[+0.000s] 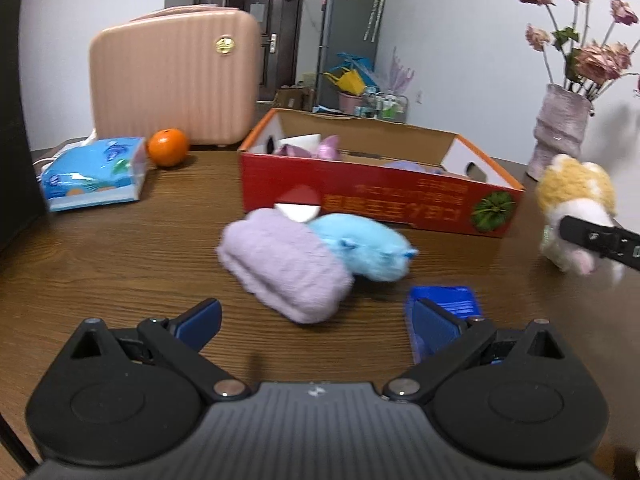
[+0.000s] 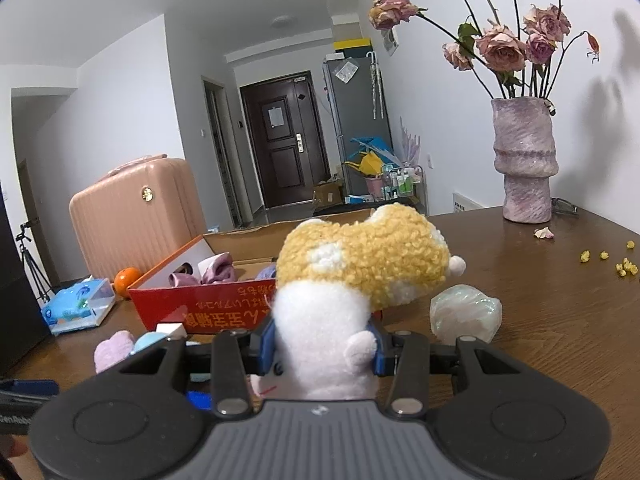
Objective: Organize soft objects
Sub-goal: 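Close the left tool on the blue handkerchief pack while the right tool holds the sheep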
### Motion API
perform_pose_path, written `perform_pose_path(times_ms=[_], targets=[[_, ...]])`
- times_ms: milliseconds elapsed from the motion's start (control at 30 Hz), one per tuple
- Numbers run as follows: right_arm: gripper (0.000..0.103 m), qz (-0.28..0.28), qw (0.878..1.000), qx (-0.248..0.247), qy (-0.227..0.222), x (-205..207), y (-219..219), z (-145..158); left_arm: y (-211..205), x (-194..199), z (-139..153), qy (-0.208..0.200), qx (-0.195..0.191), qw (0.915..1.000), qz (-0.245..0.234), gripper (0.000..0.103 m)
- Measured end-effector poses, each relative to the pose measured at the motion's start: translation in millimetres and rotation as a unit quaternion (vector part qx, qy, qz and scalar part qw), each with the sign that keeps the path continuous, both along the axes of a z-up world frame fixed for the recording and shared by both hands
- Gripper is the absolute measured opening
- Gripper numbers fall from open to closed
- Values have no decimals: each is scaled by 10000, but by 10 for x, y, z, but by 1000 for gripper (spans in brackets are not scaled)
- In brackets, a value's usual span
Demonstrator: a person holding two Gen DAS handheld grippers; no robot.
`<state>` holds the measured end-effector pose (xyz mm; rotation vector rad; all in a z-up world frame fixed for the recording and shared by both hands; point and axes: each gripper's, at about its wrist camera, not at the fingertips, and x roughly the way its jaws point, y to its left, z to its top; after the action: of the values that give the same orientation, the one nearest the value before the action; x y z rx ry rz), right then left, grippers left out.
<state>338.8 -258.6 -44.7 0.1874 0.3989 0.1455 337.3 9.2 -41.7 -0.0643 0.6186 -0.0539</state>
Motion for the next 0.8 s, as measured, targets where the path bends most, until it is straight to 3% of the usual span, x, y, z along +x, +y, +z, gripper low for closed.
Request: perform_pose_path(times_ms=[533,667,800], targets=[[43,234,9997,-23,118,-75,-105,-32,-751,188,-183,407,211,9987,-205,103],[43,295,9993,-42,220,-65,-117,-69,-857,242,-262,481,450,9977,-135,103],[43,325,9993,-66,176,-88,-103,-66,-885,285,-294,510,454,9976,-107,103]])
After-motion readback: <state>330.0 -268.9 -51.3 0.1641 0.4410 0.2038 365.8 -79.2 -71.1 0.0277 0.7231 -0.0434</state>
